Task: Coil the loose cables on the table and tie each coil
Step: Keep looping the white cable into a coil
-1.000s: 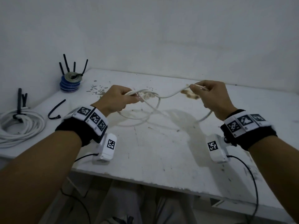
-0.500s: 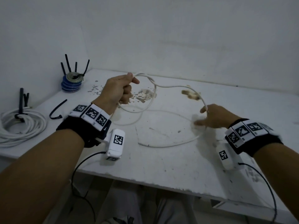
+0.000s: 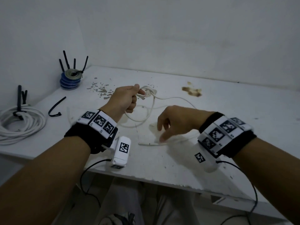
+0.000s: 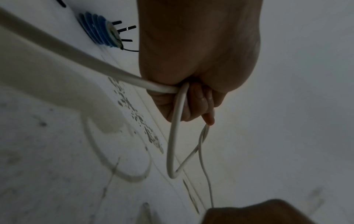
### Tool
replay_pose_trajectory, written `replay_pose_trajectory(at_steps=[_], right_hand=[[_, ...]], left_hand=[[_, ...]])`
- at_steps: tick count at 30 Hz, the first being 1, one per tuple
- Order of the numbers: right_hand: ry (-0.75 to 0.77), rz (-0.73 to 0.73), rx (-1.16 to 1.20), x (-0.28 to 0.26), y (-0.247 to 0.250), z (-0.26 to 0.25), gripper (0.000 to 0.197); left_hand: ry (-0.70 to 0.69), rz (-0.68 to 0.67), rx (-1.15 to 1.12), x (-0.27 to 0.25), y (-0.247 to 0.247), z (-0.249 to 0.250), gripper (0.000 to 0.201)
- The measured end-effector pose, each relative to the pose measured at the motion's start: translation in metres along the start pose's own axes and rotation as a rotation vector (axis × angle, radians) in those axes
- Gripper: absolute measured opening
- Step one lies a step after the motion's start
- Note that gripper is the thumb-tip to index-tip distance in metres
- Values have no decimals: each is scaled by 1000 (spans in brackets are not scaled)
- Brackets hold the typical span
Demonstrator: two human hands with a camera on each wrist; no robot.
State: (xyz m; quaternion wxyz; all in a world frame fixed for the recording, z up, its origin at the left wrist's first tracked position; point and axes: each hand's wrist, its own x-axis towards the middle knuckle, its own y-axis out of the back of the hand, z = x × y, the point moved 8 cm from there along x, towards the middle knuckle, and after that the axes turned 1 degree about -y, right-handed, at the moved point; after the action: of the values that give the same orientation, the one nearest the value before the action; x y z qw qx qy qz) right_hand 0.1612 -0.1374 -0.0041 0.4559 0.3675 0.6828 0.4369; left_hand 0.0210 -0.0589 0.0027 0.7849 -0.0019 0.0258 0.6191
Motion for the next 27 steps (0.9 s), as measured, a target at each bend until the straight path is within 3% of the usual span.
replay_pose_trajectory(at_steps=[4,9,14,17,20,25,27], right_hand=[[-2,-66,-8,11,-22,-1,13],[-111,68,-41,15,-10,21,23],[-31,382,708,6,13,28,7],[-43,487,940,-1,13,31,40],[5,529,945,-3,17,27,69],[-115,498,938,1,17,27,18],[-135,575,827,1,22,28,25]], left_hand=[[55,-73,-173,-5,-6,-2,34],[113,-124,-279,-10,-12,-2,35],[211,-60,-221,-10,-12,-18,36],[290,-26,-96,-10,-10,-31,35],[266,30,71,-9,-2,-33,37],[193,63,100,-7,1,-26,37],[190,78,144,-7,1,-24,36]])
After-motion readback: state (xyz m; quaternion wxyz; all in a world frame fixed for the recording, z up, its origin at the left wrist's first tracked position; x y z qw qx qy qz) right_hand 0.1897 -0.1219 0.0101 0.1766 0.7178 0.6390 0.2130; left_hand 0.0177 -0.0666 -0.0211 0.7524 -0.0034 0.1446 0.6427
